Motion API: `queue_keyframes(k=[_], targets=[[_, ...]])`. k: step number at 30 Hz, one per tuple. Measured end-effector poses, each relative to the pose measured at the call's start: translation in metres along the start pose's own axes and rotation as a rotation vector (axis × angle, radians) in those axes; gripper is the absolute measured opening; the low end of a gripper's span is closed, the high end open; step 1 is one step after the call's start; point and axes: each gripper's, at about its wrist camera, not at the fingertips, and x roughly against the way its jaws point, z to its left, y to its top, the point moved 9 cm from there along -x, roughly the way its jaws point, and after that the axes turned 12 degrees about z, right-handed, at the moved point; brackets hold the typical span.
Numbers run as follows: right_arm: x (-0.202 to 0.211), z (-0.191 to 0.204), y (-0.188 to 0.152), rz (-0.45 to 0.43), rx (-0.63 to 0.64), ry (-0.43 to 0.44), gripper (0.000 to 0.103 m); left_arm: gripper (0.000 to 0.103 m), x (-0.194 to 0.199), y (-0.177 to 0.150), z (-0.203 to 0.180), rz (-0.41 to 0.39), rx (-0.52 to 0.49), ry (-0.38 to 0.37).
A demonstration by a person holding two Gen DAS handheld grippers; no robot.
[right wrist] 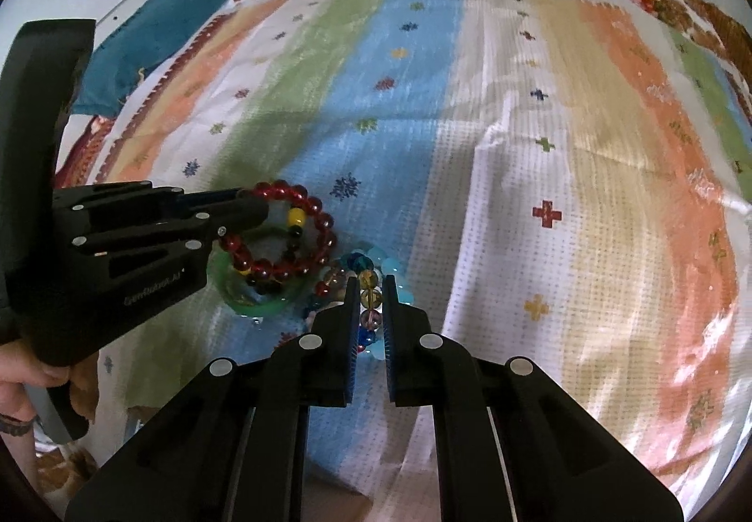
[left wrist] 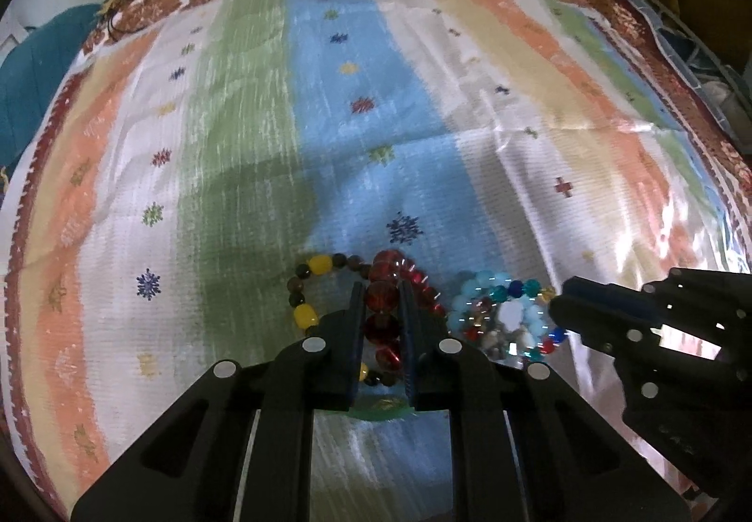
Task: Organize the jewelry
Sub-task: 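Close left gripper on red bead bracelet while right gripper grasps multicolour bead bracelet, then lift red bracelet with left gripper while right gripper carries multicolour bracelet toward tin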
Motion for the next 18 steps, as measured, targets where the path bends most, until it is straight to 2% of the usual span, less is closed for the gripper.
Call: queue_keyframes(k=[18], targets=[[0.051,0.017,-0.008,-0.098,0.006,0.019,0.01,0.013,0.057,-0.014,-0.017,-0.088,-0.01,0.011]])
